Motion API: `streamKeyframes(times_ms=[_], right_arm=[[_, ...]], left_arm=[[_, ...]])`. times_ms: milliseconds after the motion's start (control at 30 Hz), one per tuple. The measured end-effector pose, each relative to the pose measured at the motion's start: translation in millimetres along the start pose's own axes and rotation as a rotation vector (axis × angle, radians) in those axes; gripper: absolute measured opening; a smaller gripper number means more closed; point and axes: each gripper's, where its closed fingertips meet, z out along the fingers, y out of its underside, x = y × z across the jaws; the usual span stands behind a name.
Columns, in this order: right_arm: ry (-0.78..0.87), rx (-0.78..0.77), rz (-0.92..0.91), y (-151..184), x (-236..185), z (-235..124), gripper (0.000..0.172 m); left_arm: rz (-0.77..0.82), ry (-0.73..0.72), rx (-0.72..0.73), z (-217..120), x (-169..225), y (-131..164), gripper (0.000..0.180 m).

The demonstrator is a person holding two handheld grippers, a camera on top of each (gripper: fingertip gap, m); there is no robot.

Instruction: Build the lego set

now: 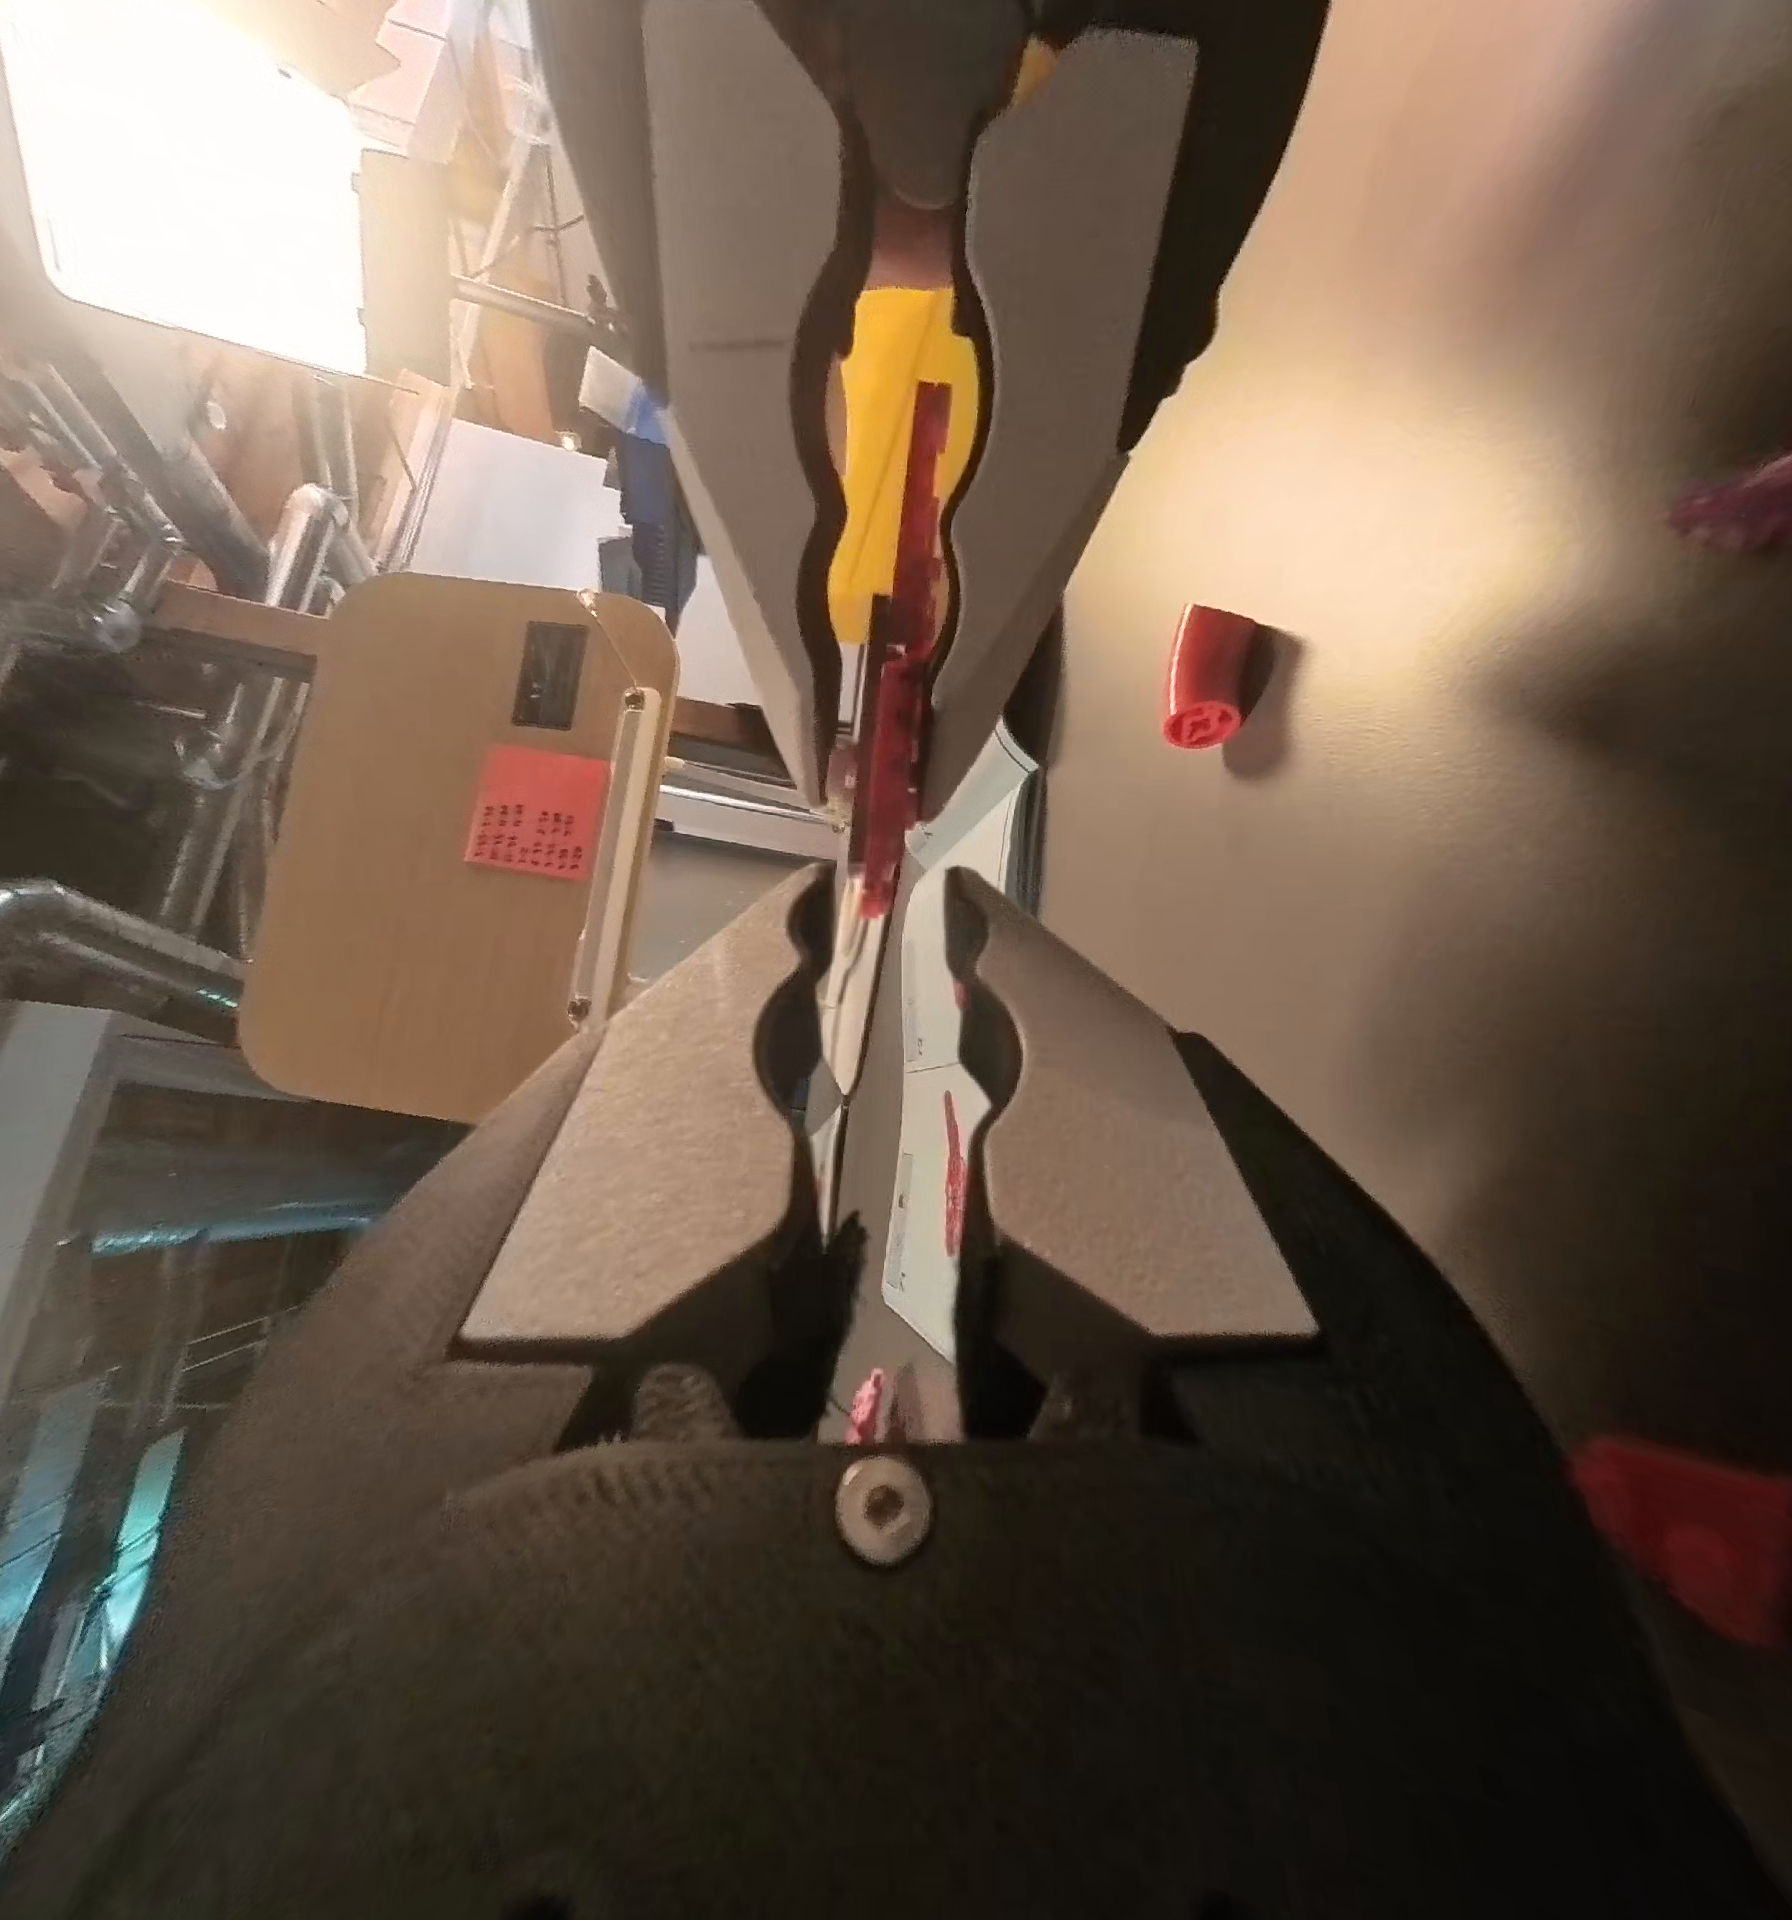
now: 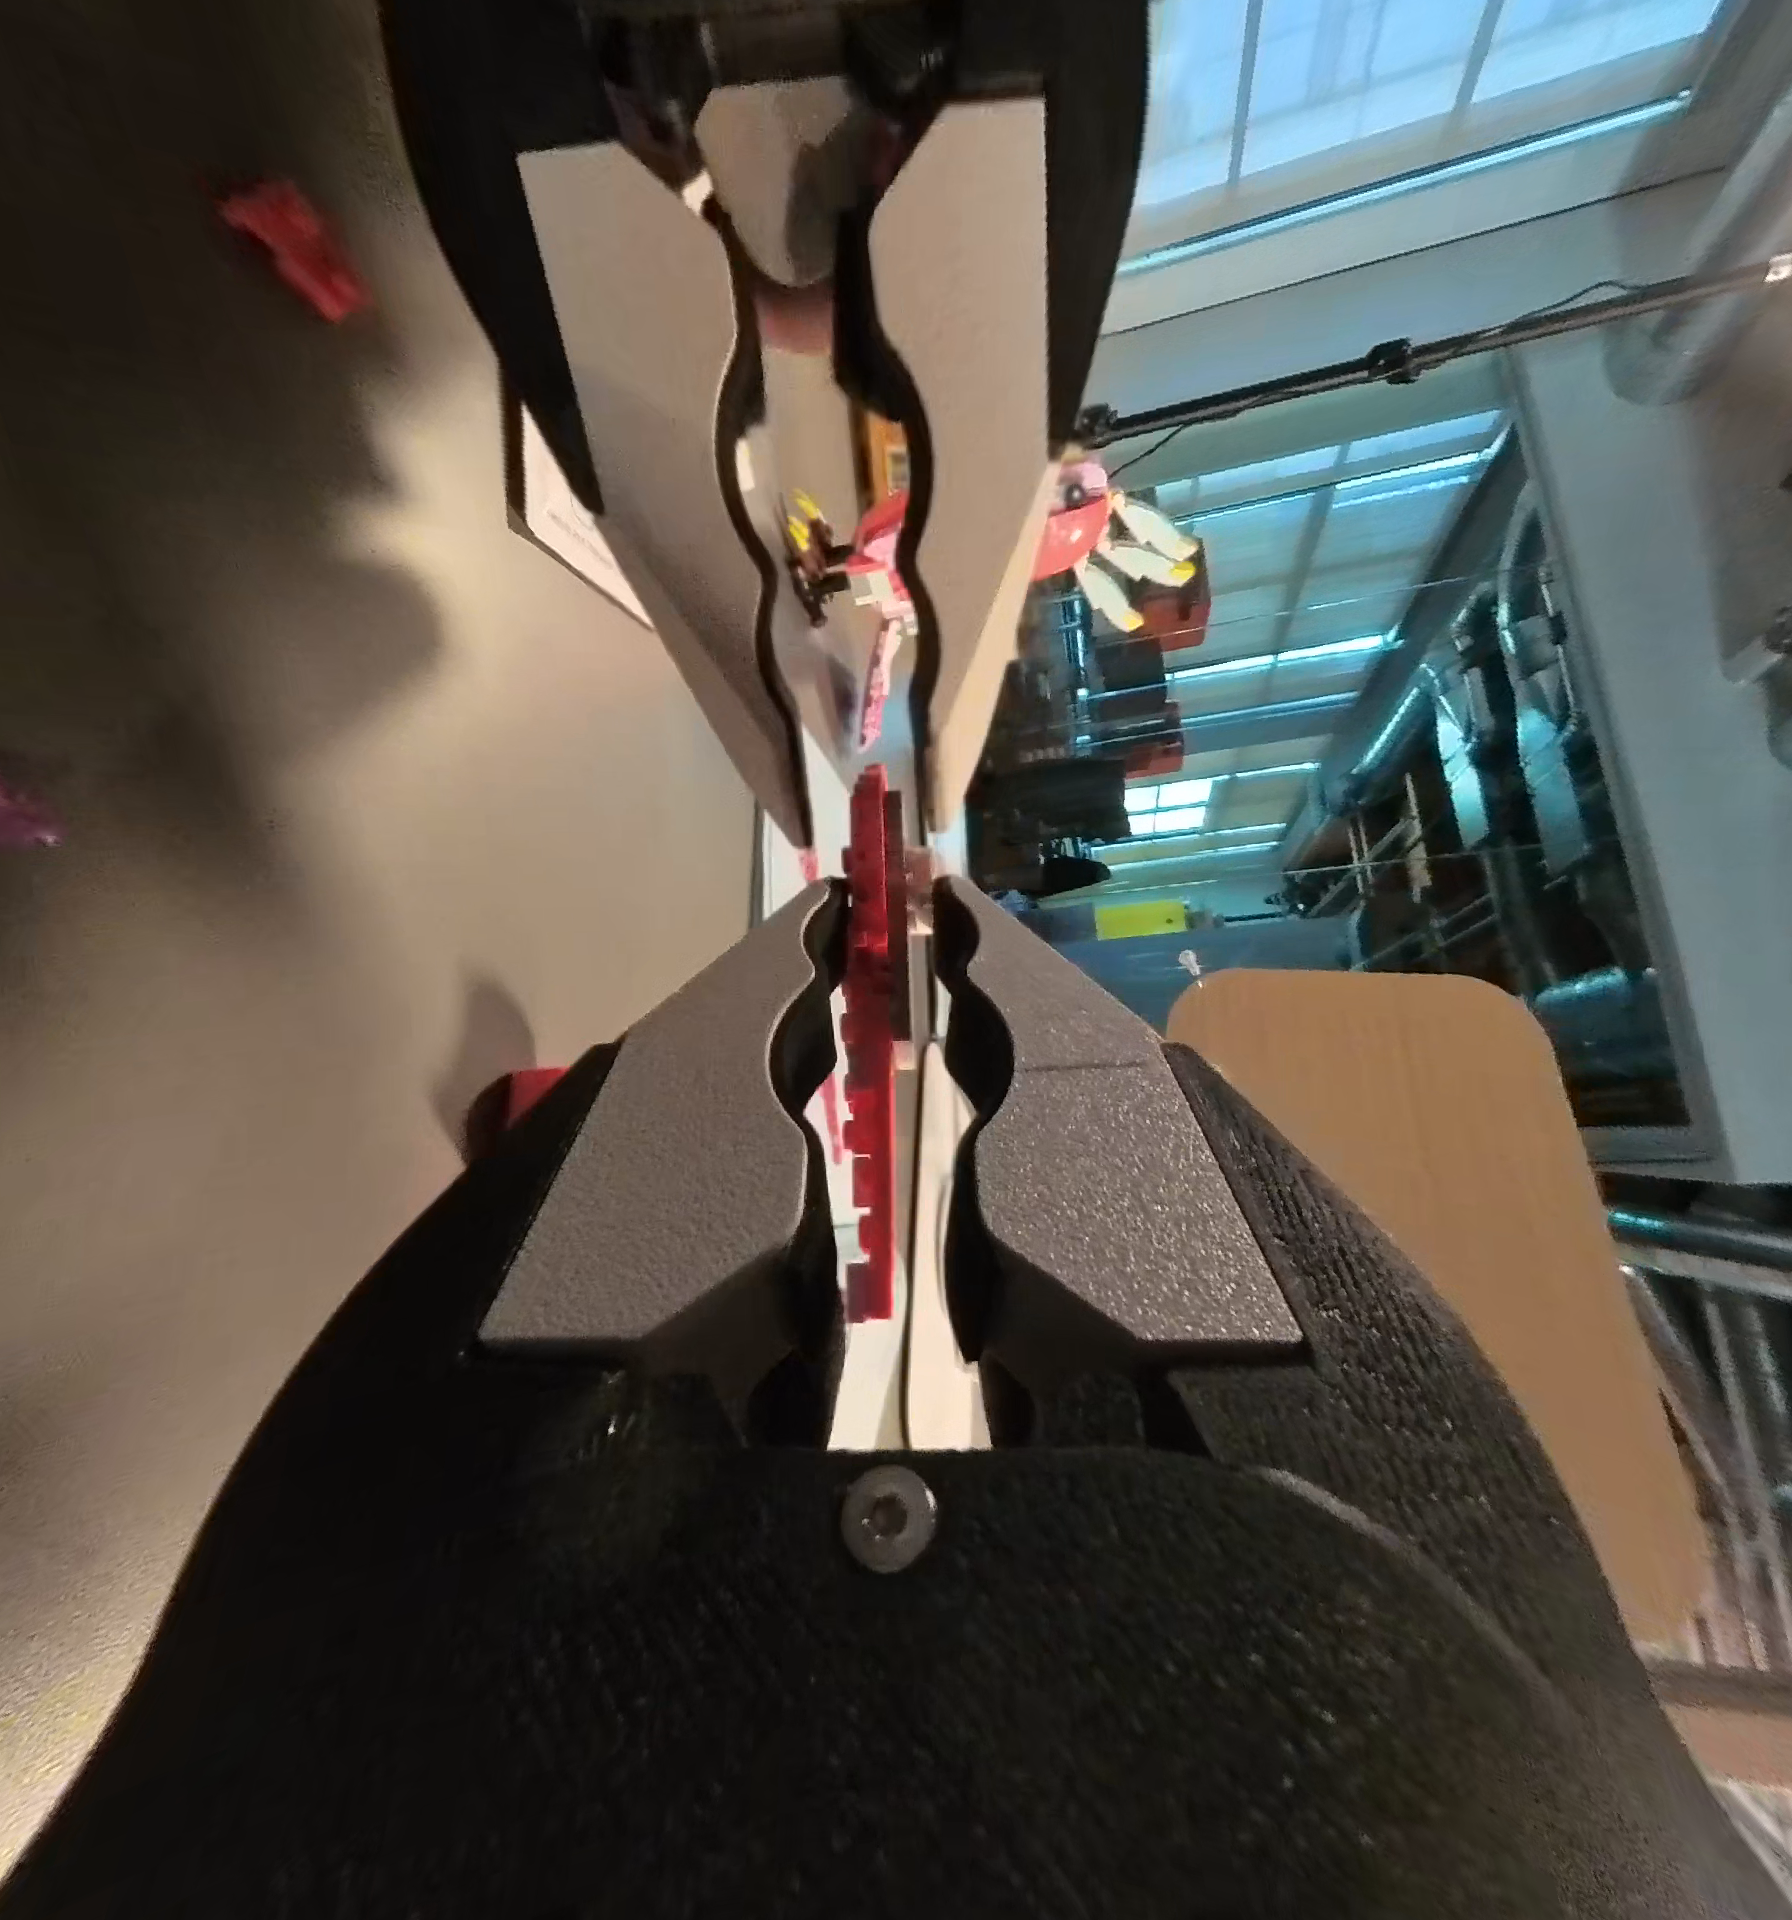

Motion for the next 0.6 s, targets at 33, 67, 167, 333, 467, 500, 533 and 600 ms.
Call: streamKeyframes(times_ms=[33, 67, 167, 333, 467, 500, 533, 600], right_arm=[[-0.007, 0.001, 0.005, -0.3, -1.2, 0.3, 0.013], [-0.015, 0.003, 0.011, -0.7, -2.5, 0.5, 0.013], [-0.028, 0.01, 0.041, -1.5, -3.0, 0.5, 0.013], [-0.01, -0.02, 0.026, -1.8, -2.0, 3.4, 0.013], [0.04, -0.059, -0.075, -1.9, -1.4, 7.7, 0.011], [0.035, -0.061, -0.07, -1.5, -2.5, 8.4, 0.011], [0.029, -0.057, -0.062, -1.1, -3.0, 8.4, 0.011], [0.035, -0.051, -0.073, -0.4, -3.0, 8.1, 0.011]], left_arm=[[0.01, -0.014, 0.006, -0.8, -1.5, -1.6, 0.009], [0.021, -0.011, 0.003, -1.5, -1.4, -1.7, 0.008], [0.02, 0.0, -0.013, -2.5, -2.4, -2.1, 0.006], [0.002, -0.001, -0.042, -3.7, -5.6, 0.4, 0.006], [-0.016, 0.005, -0.062, -4.7, -6.3, 4.7, 0.005], [-0.02, 0.011, -0.064, -4.5, -5.0, 5.3, 0.005], [-0.026, 0.012, -0.061, -4.2, -4.7, 5.1, 0.005], [-0.03, 0.01, -0.053, -3.4, -4.5, 4.9, 0.006]])
